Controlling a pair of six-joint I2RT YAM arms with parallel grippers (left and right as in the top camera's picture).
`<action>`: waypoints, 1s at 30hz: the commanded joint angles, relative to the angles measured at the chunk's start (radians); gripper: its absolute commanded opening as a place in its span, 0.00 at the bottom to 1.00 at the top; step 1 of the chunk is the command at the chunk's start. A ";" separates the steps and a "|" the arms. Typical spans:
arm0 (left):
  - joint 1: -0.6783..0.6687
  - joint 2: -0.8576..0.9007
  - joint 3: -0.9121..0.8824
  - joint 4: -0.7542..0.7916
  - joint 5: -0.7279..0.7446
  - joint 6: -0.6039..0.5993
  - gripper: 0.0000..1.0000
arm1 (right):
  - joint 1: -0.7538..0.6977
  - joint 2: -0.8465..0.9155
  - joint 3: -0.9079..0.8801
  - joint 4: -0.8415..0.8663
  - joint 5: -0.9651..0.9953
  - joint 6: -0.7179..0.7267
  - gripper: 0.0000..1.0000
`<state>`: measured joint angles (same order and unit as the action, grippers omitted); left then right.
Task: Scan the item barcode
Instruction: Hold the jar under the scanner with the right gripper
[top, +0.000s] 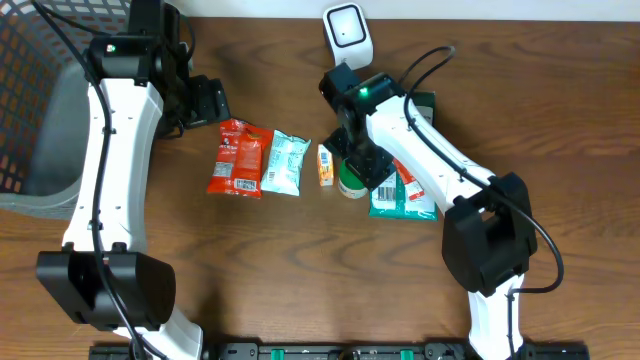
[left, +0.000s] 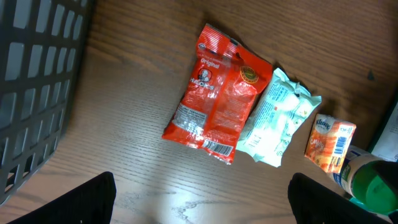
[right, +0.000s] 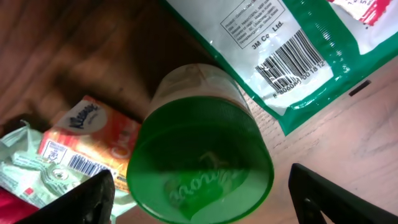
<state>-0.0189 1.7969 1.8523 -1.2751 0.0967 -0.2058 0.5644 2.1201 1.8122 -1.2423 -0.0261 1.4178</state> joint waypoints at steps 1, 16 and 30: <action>0.002 0.002 -0.001 -0.002 -0.019 0.002 0.89 | 0.000 0.006 -0.010 0.005 0.021 0.032 0.84; 0.002 0.002 -0.001 -0.002 -0.019 0.002 0.89 | 0.000 0.006 -0.035 0.035 0.030 -0.036 0.67; 0.002 0.002 -0.001 -0.002 -0.019 0.002 0.89 | 0.000 0.006 -0.035 0.030 0.089 -0.468 0.57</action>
<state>-0.0189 1.7969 1.8523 -1.2755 0.0967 -0.2062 0.5644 2.1201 1.7847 -1.2068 0.0242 1.0645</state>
